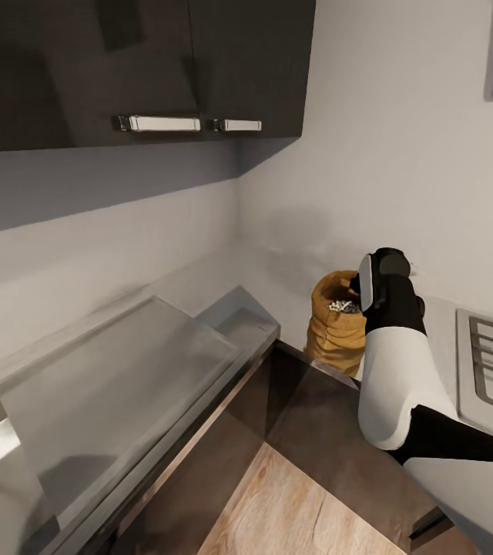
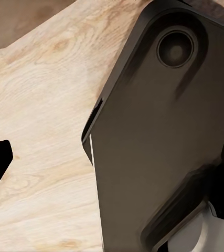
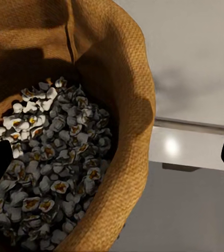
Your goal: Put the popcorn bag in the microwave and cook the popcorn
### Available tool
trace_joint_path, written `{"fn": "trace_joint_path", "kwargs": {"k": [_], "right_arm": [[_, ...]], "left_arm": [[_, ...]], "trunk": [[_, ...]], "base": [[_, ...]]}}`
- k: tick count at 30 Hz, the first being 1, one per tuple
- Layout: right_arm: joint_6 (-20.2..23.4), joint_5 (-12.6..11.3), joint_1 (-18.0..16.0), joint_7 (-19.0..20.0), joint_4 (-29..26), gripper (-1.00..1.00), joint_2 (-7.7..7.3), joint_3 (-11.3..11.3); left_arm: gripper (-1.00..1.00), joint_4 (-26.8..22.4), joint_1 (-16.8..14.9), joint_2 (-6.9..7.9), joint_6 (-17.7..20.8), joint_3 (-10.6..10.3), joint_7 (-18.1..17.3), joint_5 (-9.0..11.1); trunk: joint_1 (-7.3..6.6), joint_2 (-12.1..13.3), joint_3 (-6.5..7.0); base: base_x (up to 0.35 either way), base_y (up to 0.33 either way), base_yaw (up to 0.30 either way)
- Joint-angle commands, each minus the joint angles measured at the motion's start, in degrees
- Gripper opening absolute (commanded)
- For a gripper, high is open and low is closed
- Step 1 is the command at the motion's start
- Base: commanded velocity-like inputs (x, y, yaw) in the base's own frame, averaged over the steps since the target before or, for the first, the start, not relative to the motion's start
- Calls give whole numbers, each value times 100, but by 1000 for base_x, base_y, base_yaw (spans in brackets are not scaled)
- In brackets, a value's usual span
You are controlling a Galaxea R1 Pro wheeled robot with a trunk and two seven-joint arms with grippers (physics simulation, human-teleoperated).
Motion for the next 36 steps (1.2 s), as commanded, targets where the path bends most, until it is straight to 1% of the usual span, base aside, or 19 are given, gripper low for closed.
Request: {"fn": "trace_joint_path", "kwargs": {"k": [1,7,8,10,13,33,34,36], "right_arm": [[17,7,-5,-7,-3,100,6,-22],[17,-11,-6,6,35,100,6,-206],[17,-14,-5,7,79,100,6,-238],[17,-13,-7,-2,306,100,6,-391],[17,-11,-8,-7,464,100,6,-480],[17,-4,-7,-8,507,100,6,-551],[17,-3,-10,-8,507,-100,6,-560],[17,-2,-13,-8,507,-100,6,-571]], "left_arm": [[100,-8,1,-2,-7,18,9,7],[100,-8,1,-2,-7,18,9,13],[100,-8,1,-2,-7,18,9,14],[100,-8,1,-2,-7,18,8,12],[100,-8,1,-2,-7,18,8,9],[100,-8,1,-2,-7,10,6,6],[100,-8,1,-2,-7,10,6,6],[100,-8,1,-2,-7,10,5,6]], "trunk": [[1,-4,-6],[1,-4,-6],[1,-4,-6],[1,-4,-6],[1,-4,-6],[1,-4,-6],[1,-4,-6],[1,-4,-6]], "base": [[0,0,0],[0,0,0],[0,0,0],[0,0,0],[0,0,0],[0,0,0],[0,0,0],[0,0,0]]}}
